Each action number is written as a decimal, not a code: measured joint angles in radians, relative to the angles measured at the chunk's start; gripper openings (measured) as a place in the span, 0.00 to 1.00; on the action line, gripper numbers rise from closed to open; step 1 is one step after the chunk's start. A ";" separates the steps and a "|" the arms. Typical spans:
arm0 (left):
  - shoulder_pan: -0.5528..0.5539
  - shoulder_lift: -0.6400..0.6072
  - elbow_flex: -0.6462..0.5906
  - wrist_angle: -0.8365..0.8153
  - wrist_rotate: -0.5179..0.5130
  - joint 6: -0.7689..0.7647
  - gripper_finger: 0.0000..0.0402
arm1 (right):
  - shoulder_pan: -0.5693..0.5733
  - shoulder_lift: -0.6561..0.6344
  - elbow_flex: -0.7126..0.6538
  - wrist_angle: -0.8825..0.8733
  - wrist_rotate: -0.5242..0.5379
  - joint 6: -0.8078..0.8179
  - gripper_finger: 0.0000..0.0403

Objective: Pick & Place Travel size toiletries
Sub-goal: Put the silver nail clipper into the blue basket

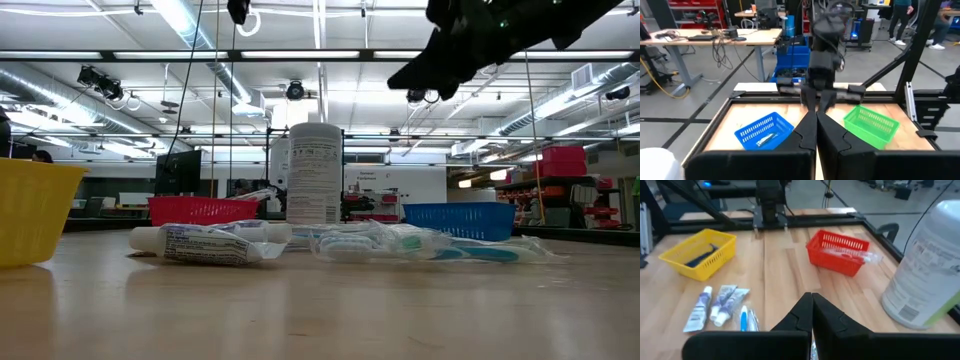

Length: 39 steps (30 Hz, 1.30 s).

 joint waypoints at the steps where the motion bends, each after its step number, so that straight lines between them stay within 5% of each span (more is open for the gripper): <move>1: 0.000 -0.004 0.000 -0.002 -0.004 0.000 0.01 | 0.000 0.016 0.000 0.002 0.000 0.004 0.01; 18: 0.000 -0.006 0.000 -0.039 0.000 -0.004 0.01 | -0.001 0.268 0.000 0.075 0.043 0.211 0.06; 39: 0.000 -0.006 0.000 -0.038 0.000 -0.004 0.01 | -0.004 0.441 0.000 0.170 0.050 0.300 0.55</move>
